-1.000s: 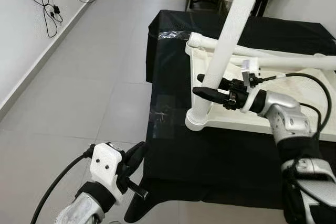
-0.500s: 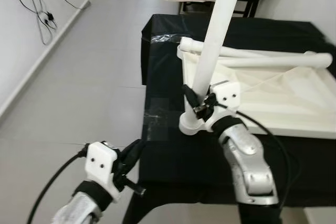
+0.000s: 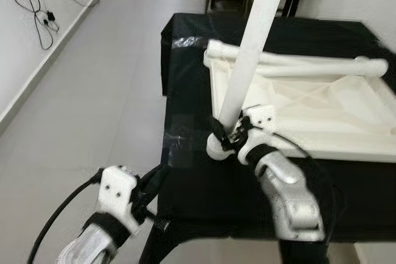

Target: Building children table

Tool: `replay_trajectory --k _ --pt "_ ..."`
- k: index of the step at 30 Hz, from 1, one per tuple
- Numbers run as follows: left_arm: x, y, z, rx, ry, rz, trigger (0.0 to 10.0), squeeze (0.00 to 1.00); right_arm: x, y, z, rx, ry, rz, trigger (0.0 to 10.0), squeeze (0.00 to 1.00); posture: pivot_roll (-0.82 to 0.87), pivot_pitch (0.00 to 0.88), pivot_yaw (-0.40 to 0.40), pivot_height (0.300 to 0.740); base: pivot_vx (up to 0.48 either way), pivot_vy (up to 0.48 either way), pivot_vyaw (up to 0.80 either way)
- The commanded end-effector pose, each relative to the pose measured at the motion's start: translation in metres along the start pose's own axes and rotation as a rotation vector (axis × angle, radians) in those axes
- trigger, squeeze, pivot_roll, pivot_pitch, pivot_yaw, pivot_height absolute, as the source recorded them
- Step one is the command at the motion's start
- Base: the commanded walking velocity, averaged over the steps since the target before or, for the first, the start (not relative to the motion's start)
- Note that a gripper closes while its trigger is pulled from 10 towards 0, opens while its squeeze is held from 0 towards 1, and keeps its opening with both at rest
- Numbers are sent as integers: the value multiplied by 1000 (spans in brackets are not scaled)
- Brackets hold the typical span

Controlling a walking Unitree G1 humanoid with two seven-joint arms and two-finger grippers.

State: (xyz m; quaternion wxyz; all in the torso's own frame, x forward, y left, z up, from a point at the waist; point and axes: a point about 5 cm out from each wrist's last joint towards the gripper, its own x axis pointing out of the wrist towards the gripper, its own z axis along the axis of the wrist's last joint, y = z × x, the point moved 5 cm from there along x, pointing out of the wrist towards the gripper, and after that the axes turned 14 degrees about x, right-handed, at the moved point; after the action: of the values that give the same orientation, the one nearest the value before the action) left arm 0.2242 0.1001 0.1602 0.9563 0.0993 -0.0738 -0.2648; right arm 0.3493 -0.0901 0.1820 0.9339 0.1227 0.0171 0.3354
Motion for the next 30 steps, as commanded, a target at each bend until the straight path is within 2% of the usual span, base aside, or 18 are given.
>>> replay_trajectory --k 1,2,4,5,6,7,8,11,12,14,17,22,25,28,29,30 --pt "-1 -2 -9 -12 35 0 10000 0 -3 -3 1 5 21 139 10000 0 93 141 -77 740 0 0 0" --pt "-1 -2 -9 -12 35 0 10000 0 -3 -3 1 5 21 139 10000 0 93 141 -77 740 0 0 0" --pt "-1 -3 -9 -13 35 0 10000 0 -5 -18 6 28 62 242 10000 0 97 132 -77 740 0 0 0" --pt "-1 -3 -9 -13 35 0 10000 0 -5 -18 6 28 62 242 10000 0 97 132 -77 740 0 0 0" --pt "-1 -3 -10 -14 35 0 10000 0 -3 -27 11 41 62 250 10000 0 97 132 -77 740 0 0 0" --pt "-1 -3 -10 -14 35 0 10000 0 -3 -27 11 41 62 250 10000 0 97 132 -77 740 0 0 0" --pt "-1 -3 -10 -14 36 -1 10000 0 0 -35 17 59 56 259 10000 0 103 130 -78 740 0 0 0" --pt "-1 -3 -11 -15 37 -1 10000 0 3 -41 20 63 62 265 10000 0 109 127 -79 740 0 0 0" --pt "-1 -4 -11 -15 38 -1 10000 0 3 -41 17 67 78 281 5176 0 111 127 -79 740 0 0 0" --pt "-2 -5 -11 -17 39 -1 10000 0 3 -43 15 100 89 291 0 0 112 129 -81 740 0 0 0" --pt "-2 -5 -11 -17 39 -1 10000 0 3 -43 15 118 87 297 0 0 110 129 -81 740 0 0 0" --pt "-3 -8 -11 -19 39 -1 10000 0 -2 -52 12 68 74 235 0 0 101 136 -79 740 0 0 0" --pt "-2 -9 -10 -20 38 -2 10000 0 -3 -66 13 16 57 121 0 0 96 138 -78 740 0 0 0" --pt "-3 -9 -10 -20 38 -1 10000 0 -4 -71 13 -5 49 73 0 0 95 141 -77 740 0 0 0" --pt "-3 -9 -10 -20 38 -1 10000 0 -7 -77 11 -52 52 -32 0 0 94 146 -80 740 0 0 0" --pt "-3 -9 -10 -20 38 -1 10000 0 -7 -77 11 -52 52 -32 0 0 94 146 -80 740 0 0 0"
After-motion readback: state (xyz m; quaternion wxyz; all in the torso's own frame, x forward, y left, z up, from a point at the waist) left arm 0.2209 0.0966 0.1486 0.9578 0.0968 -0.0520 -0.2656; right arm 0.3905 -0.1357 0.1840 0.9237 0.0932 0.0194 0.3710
